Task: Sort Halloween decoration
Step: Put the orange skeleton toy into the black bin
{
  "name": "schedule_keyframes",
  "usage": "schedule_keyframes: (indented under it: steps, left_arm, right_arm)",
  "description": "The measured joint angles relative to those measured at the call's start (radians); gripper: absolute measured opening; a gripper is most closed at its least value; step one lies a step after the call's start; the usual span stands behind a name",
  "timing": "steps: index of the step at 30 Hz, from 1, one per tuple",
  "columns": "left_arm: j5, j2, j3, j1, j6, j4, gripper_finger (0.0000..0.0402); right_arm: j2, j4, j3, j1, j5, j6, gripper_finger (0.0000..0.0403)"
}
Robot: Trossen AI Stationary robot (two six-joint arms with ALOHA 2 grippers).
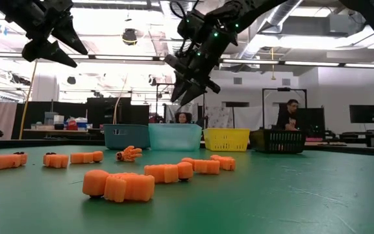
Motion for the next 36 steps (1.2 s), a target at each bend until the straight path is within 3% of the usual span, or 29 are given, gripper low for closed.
schedule_keyframes:
  steps: [8,20,26,36]
  left_arm:
    - [0.0,0.0,0.0,0.0,-0.002,0.0,0.0261]
    - [0.001,0.0,0.0,0.0,-0.005,0.0,0.0261]
    - [0.018,0.0,0.0,0.0,-0.016,0.0,0.0261]
    - [0.06,0.0,0.0,0.0,-0.052,-0.001,0.0261]
  right_arm:
    - [0.0,-0.163,0.0,0.148,-0.08,0.014,0.0139]
    - [0.0,-0.419,0.0,0.445,-0.081,0.268,0.0138]
    - [0.0,-0.433,0.0,0.538,-0.081,0.387,0.0144]
    - [0.0,-0.363,-0.065,0.61,-0.074,0.509,0.0201]
